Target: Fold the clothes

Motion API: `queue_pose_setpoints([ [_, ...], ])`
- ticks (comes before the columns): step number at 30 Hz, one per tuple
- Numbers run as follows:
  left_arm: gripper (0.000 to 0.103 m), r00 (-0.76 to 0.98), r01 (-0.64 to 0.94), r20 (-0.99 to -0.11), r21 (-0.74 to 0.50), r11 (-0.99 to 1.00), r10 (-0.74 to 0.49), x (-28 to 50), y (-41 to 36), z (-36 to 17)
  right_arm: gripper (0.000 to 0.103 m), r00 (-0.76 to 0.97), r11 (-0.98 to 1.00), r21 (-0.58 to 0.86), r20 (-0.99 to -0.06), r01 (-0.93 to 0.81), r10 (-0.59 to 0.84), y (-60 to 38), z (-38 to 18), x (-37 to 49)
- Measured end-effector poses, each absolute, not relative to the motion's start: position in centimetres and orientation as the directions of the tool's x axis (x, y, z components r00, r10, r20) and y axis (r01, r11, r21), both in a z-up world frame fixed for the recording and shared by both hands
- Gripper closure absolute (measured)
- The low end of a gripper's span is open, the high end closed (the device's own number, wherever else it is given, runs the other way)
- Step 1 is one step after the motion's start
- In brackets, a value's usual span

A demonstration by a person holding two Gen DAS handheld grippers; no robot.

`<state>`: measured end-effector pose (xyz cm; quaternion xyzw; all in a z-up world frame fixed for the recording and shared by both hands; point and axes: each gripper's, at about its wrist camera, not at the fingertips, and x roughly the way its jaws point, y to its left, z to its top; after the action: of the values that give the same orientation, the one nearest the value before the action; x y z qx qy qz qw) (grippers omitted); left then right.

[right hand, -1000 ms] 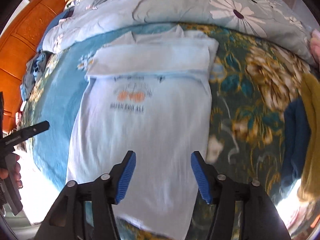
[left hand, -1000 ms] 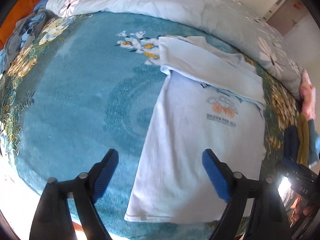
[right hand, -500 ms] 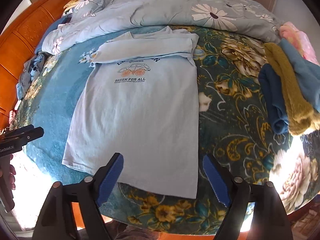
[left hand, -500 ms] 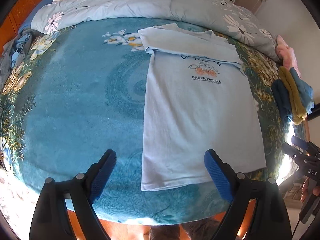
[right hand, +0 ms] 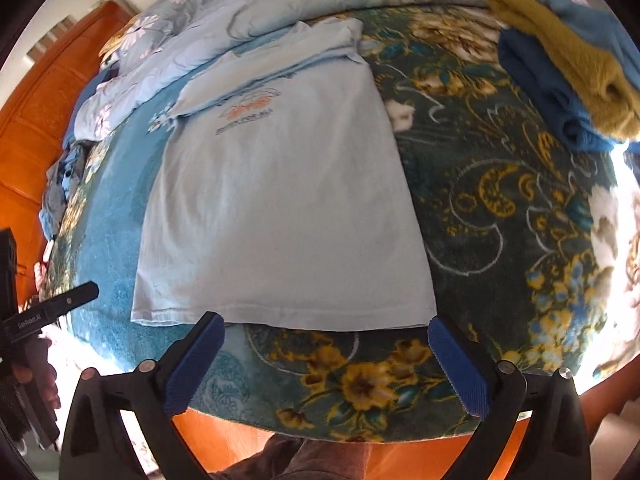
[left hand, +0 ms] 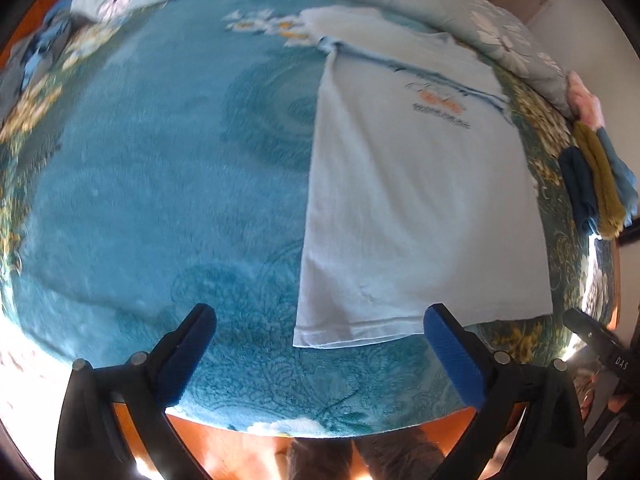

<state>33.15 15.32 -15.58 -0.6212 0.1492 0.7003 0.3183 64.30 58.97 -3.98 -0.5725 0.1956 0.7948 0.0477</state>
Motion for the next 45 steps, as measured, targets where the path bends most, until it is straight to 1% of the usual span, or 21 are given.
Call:
queue_pose_setpoints([
  [5,0.000,-0.001,-0.615,-0.969,-0.195,-0.764,0.249,33.0,15.5,-17.6,0.000,-0.321,-0.909,0.286,-0.929,-0.303,-0.185,61.2,-5.9,64.1],
  [7,0.000,0.006,-0.612,-0.968,-0.203,-0.764,0.252,33.0,15.5,-18.0,0.000,-0.293,-0.919,0.254,-0.942,-0.300,-0.165,61.6,-6.4,63.9],
  [8,0.000,0.013,-0.609,-0.967,-0.209,-0.765,0.254,33.0,15.5,-18.3,0.002,-0.279,-0.924,0.239,-0.948,-0.299,-0.155,61.9,-6.7,63.8],
  [9,0.001,0.020,-0.605,-0.966,-0.216,-0.766,0.256,33.0,15.4,-18.5,0.009,-0.271,-0.925,0.230,-0.951,-0.304,-0.147,62.1,-6.9,63.9],
  [11,0.001,0.034,-0.598,-0.964,-0.230,-0.767,0.263,32.9,15.2,-19.0,0.016,-0.262,-0.923,0.226,-0.954,-0.311,-0.145,62.6,-7.3,63.9],
  [13,0.003,0.054,-0.594,-0.961,-0.250,-0.764,0.272,32.9,15.0,-19.5,0.021,-0.250,-0.922,0.230,-0.956,-0.312,-0.154,62.9,-7.8,63.9],
  [15,0.009,0.076,-0.597,-0.959,-0.263,-0.758,0.272,33.0,14.9,-20.0,0.032,-0.234,-0.924,0.229,-0.959,-0.307,-0.160,63.1,-8.4,64.0],
  [17,0.019,0.097,-0.597,-0.957,-0.275,-0.753,0.273,33.0,14.8,-20.4,0.041,-0.218,-0.928,0.220,-0.963,-0.300,-0.158,63.2,-8.8,64.0],
  [18,0.020,0.105,-0.596,-0.956,-0.280,-0.752,0.273,33.0,14.8,-20.6,0.047,-0.210,-0.928,0.222,-0.964,-0.299,-0.163,63.3,-9.1,64.0],
  [20,0.027,0.115,-0.594,-0.955,-0.287,-0.752,0.273,33.1,14.6,-20.9,0.054,-0.198,-0.928,0.219,-0.966,-0.302,-0.164,63.4,-9.3,64.0],
  [23,0.028,0.125,-0.588,-0.954,-0.292,-0.754,0.273,33.1,14.4,-21.3,0.056,-0.196,-0.925,0.224,-0.966,-0.306,-0.169,63.8,-9.5,64.1],
  [28,0.028,0.140,-0.579,-0.948,-0.313,-0.753,0.286,33.3,14.1,-21.5,0.069,-0.182,-0.924,0.222,-0.968,-0.311,-0.172,64.2,-9.7,64.1],
  [30,0.030,0.139,-0.570,-0.948,-0.313,-0.759,0.287,33.2,14.0,-21.5,0.077,-0.181,-0.920,0.228,-0.967,-0.318,-0.177,64.4,-9.7,64.2],
  [31,0.033,0.141,-0.560,-0.946,-0.320,-0.764,0.293,33.1,13.9,-21.5,0.080,-0.179,-0.919,0.232,-0.967,-0.317,-0.182,64.4,-9.6,64.2],
  [32,0.038,0.147,-0.548,-0.941,-0.334,-0.767,0.304,33.0,13.9,-21.4,0.086,-0.178,-0.919,0.236,-0.966,-0.316,-0.187,64.5,-9.6,64.2],
  [33,0.041,0.158,-0.536,-0.935,-0.352,-0.767,0.318,33.0,13.9,-21.4,0.087,-0.174,-0.921,0.234,-0.967,-0.312,-0.187,64.4,-9.6,64.2],
  [36,0.052,0.185,-0.535,-0.927,-0.374,-0.757,0.327,33.3,14.5,-21.6,0.089,-0.169,-0.924,0.235,-0.967,-0.300,-0.191,64.4,-9.5,64.0],
  [38,0.061,0.203,-0.539,-0.924,-0.382,-0.751,0.324,33.6,14.9,-21.9,0.089,-0.166,-0.922,0.237,-0.967,-0.305,-0.194,64.5,-9.6,64.0],
  [39,0.063,0.204,-0.538,-0.926,-0.378,-0.754,0.318,33.6,15.0,-22.0,0.089,-0.164,-0.922,0.238,-0.967,-0.306,-0.196,64.5,-9.6,63.9],
  [42,0.072,0.207,-0.500,-0.923,-0.385,-0.776,0.324,33.4,14.6,-22.3,0.090,-0.155,-0.924,0.232,-0.969,-0.304,-0.193,64.4,-9.9,63.0],
  [45,0.085,0.223,-0.492,-0.921,-0.390,-0.779,0.320,33.3,14.5,-22.3,0.092,-0.145,-0.932,0.215,-0.973,-0.293,-0.179,64.2,-9.9,62.4],
])
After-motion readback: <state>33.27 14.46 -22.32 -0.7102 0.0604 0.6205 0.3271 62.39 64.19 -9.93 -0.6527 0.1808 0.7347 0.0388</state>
